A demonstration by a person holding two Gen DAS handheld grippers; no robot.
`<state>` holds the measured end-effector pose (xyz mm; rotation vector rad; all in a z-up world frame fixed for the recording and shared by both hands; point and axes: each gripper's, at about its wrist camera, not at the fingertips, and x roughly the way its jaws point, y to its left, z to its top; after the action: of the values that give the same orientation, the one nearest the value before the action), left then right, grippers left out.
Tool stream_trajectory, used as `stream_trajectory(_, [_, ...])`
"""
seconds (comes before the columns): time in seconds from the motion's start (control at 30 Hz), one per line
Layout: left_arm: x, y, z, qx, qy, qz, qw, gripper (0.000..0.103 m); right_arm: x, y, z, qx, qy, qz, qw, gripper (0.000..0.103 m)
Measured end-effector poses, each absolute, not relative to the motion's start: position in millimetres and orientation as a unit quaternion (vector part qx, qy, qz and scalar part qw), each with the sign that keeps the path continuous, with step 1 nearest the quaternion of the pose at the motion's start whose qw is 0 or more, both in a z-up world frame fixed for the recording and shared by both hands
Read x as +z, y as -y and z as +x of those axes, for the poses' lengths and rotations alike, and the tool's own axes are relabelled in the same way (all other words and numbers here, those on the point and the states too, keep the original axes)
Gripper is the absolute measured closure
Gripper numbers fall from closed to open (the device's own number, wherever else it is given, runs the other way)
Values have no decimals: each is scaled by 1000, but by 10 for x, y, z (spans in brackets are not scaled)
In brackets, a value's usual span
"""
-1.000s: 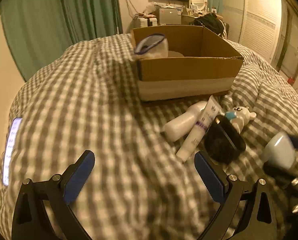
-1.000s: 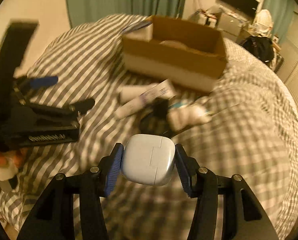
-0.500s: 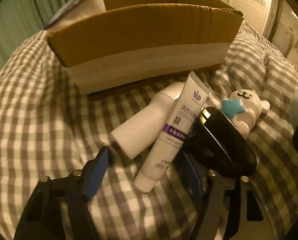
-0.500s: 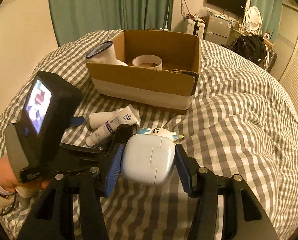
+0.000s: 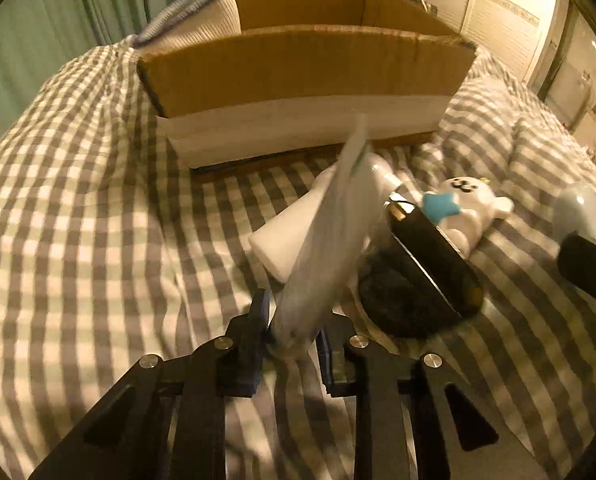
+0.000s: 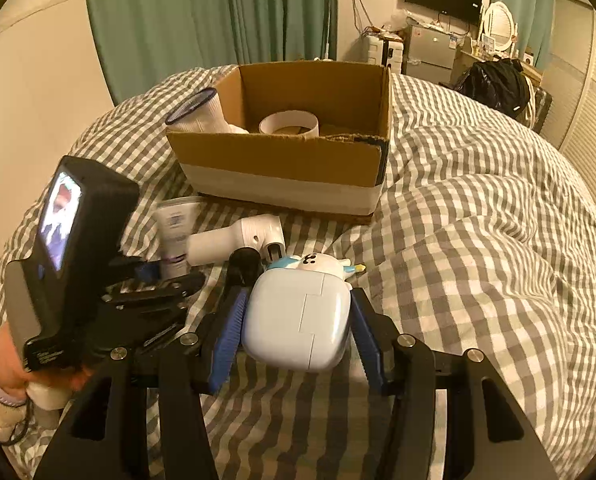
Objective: Organize objects
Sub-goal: 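Grasp the white cream tube with the left gripper, then carry the cream tube and earbud case into the box and release both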
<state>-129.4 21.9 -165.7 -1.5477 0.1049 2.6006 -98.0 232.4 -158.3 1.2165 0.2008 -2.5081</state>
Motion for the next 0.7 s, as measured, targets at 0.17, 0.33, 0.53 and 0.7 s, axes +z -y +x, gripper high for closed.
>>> stream_trajectory(0.17, [-1416, -137, -1082, 867, -18, -495, 58, 82, -1446, -2273, -802, -888, -80, 420, 168, 51])
stream_trajectory(0.33, [-1078, -122, -850, 880, -13, -470, 60, 82, -1228, -2211, -573, -894, -85, 403, 175, 51])
stream_trajectory(0.53, [-766, -176, -573, 898, -10, -434, 64, 82, -895, -2143, -266, -907, -93, 369, 178, 51])
stream_trajectory(0.7, [-456, -148, -395, 912, -9, -403, 73, 82, -633, -2105, -65, -917, -99, 343, 176, 51])
